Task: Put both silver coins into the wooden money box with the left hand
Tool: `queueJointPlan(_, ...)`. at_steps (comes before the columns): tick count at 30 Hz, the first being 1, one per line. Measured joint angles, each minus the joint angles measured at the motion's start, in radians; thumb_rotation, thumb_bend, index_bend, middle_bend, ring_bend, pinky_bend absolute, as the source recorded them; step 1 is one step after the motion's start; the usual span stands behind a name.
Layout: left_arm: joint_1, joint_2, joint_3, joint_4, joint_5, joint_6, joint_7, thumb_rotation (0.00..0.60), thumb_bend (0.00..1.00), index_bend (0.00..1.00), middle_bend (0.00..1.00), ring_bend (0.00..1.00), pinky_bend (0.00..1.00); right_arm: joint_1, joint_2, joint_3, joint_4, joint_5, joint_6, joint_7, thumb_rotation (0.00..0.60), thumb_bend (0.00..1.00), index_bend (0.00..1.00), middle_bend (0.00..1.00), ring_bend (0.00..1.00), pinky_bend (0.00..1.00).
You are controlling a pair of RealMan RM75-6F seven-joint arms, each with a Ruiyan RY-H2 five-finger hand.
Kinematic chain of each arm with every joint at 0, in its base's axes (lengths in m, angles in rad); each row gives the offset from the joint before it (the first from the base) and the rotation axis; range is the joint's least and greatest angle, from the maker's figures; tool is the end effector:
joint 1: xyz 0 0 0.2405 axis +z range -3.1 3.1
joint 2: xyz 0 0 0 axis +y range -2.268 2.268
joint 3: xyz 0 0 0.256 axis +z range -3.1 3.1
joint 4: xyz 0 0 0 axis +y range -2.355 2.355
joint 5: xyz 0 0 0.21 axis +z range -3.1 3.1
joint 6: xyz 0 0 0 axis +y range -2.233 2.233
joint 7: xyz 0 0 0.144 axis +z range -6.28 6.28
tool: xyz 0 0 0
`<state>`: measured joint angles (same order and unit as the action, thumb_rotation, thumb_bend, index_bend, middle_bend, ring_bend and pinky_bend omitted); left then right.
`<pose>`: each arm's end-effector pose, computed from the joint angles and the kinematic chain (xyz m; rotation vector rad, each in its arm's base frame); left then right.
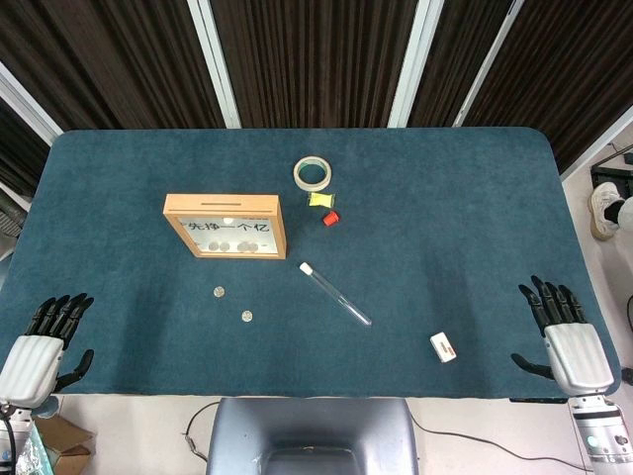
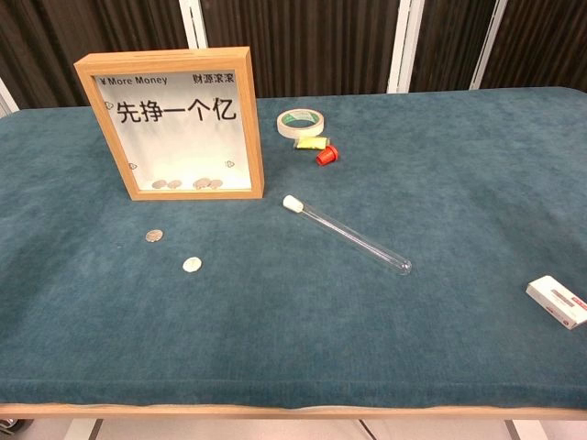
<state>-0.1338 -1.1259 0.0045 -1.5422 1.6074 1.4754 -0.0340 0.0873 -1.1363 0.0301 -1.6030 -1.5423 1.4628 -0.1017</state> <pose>-0.3068 0.1848 0.1486 -1.5458 -0.8527 -0.9291 -0.3081 -0.1774 0.1463 1.4766 -0.8410 0.8346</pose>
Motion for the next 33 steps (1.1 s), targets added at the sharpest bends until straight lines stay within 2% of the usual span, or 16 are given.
queueJointPlan(4, -0.007, -0.009, 0.003, 0.003, 0.016, -0.003, 0.000, 0.600, 0.42, 0.03, 0.05, 0.00, 0.07, -0.003, 0.004, -0.001, 0.000, -0.002, 0.004, 0.006, 0.600, 0.14, 0.00, 0.00, 0.00, 0.00)
queueJointPlan(6, -0.015, -0.023, 0.004, 0.013, 0.034, -0.003, -0.010, 0.600, 0.42, 0.04, 0.11, 0.05, 0.16, -0.005, 0.007, -0.002, -0.002, -0.005, 0.009, 0.015, 0.600, 0.14, 0.00, 0.00, 0.00, 0.00)
queueJointPlan(7, -0.017, -0.033, 0.003, 0.020, 0.042, -0.001, -0.015, 0.600, 0.42, 0.07, 0.21, 0.14, 0.30, -0.007, 0.008, -0.002, -0.001, -0.009, 0.015, 0.020, 0.600, 0.14, 0.00, 0.00, 0.00, 0.00)
queueJointPlan(8, -0.021, -0.051, 0.000, 0.033, 0.048, 0.006, -0.023, 0.600, 0.42, 0.12, 0.35, 0.30, 0.50, -0.008, 0.009, -0.002, 0.002, -0.010, 0.019, 0.022, 0.600, 0.14, 0.00, 0.00, 0.00, 0.00)
queueJointPlan(9, -0.023, -0.069, -0.005, 0.045, 0.052, 0.014, -0.028, 0.600, 0.42, 0.16, 0.48, 0.43, 0.66, -0.009, 0.010, -0.003, 0.003, -0.010, 0.019, 0.024, 0.600, 0.14, 0.00, 0.00, 0.00, 0.00)
queueJointPlan(10, -0.025, -0.091, -0.011, 0.061, 0.057, 0.026, -0.034, 0.600, 0.41, 0.23, 0.69, 0.64, 0.85, -0.010, 0.012, -0.003, 0.003, -0.008, 0.017, 0.028, 0.600, 0.14, 0.00, 0.00, 0.00, 0.00)
queueJointPlan(11, -0.030, -0.126, -0.019, 0.089, 0.063, 0.043, -0.042, 0.600, 0.41, 0.30, 0.86, 0.83, 0.96, -0.010, 0.013, -0.002, 0.003, -0.006, 0.016, 0.031, 0.600, 0.14, 0.00, 0.00, 0.00, 0.00)
queueJointPlan(13, -0.039, -0.187, -0.029, 0.139, 0.070, 0.061, -0.057, 0.600, 0.41, 0.38, 1.00, 0.99, 1.00, -0.009, 0.015, -0.002, 0.002, -0.004, 0.013, 0.033, 0.600, 0.14, 0.00, 0.00, 0.00, 0.00)
queueJointPlan(15, -0.056, -0.261, -0.038, 0.195, 0.074, 0.061, -0.083, 0.600, 0.42, 0.43, 1.00, 1.00, 1.00, -0.009, 0.016, -0.003, 0.002, -0.007, 0.011, 0.031, 0.600, 0.14, 0.00, 0.00, 0.00, 0.00)
queueJointPlan(17, -0.077, -0.325, -0.045, 0.226, 0.070, 0.042, -0.098, 0.600, 0.42, 0.44, 1.00, 1.00, 1.00, -0.008, 0.017, -0.005, 0.001, -0.008, 0.007, 0.030, 0.600, 0.14, 0.00, 0.00, 0.00, 0.00)
queueJointPlan(22, -0.126, -0.385, -0.054, 0.237, 0.038, -0.063, -0.068, 0.600, 0.42, 0.44, 1.00, 1.00, 1.00, -0.006, 0.020, -0.002, 0.001, 0.000, 0.001, 0.036, 0.600, 0.14, 0.00, 0.00, 0.00, 0.00)
queueJointPlan(28, -0.185, -0.479, -0.100, 0.263, -0.046, -0.154, 0.047, 0.600, 0.42, 0.44, 1.00, 1.00, 1.00, -0.002, 0.034, -0.002, -0.005, 0.009, -0.014, 0.052, 0.600, 0.14, 0.00, 0.00, 0.00, 0.00)
queueJointPlan(33, -0.238, -0.573, -0.153, 0.346, -0.121, -0.205, 0.152, 0.600, 0.42, 0.43, 1.00, 1.00, 1.00, 0.000, 0.037, 0.001, -0.005, 0.017, -0.021, 0.058, 0.600, 0.14, 0.00, 0.00, 0.00, 0.00)
